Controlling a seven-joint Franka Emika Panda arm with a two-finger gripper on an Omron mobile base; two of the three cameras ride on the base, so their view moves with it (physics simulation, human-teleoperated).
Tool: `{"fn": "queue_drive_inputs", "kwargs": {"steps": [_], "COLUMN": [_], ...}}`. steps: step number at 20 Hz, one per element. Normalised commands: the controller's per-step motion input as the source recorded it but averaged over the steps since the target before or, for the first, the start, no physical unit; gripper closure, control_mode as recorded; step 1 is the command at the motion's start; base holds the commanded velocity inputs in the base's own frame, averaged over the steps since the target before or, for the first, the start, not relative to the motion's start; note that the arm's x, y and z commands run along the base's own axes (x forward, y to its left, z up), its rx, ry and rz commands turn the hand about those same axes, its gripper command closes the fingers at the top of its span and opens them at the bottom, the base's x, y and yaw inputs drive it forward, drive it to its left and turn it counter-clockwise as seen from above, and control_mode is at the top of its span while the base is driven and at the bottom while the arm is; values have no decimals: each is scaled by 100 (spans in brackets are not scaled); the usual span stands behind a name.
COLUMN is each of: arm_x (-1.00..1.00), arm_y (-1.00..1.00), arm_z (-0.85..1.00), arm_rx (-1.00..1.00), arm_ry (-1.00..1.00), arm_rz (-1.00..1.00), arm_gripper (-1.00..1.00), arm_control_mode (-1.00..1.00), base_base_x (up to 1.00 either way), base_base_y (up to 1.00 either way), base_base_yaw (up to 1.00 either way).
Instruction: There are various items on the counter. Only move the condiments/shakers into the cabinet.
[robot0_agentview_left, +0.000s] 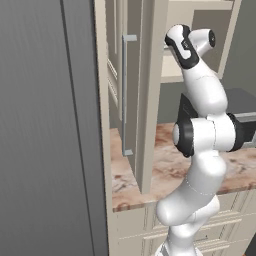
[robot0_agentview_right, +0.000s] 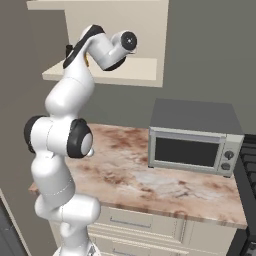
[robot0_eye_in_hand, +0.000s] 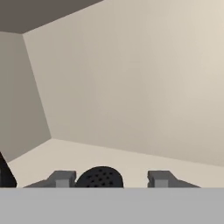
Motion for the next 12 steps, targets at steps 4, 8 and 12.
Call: {"fn": "queue_drive_inputs", "kwargs": {"steps": [4,8,12], "arm_x": [-9,-39,-96], "arm_y": [4,5,0], "arm_z": [0,10,21], "arm_rx": [0,0,0], "arm_ry": [-2,-9,-22], "arm_rz": [0,0,0], "arm_gripper": [-100,-100,-100], "arm_control_mode": [-100,-100,-100], "base_base_x": [0,0,0], "base_base_y": [0,0,0], "base_base_yaw": [0,0,0]}}
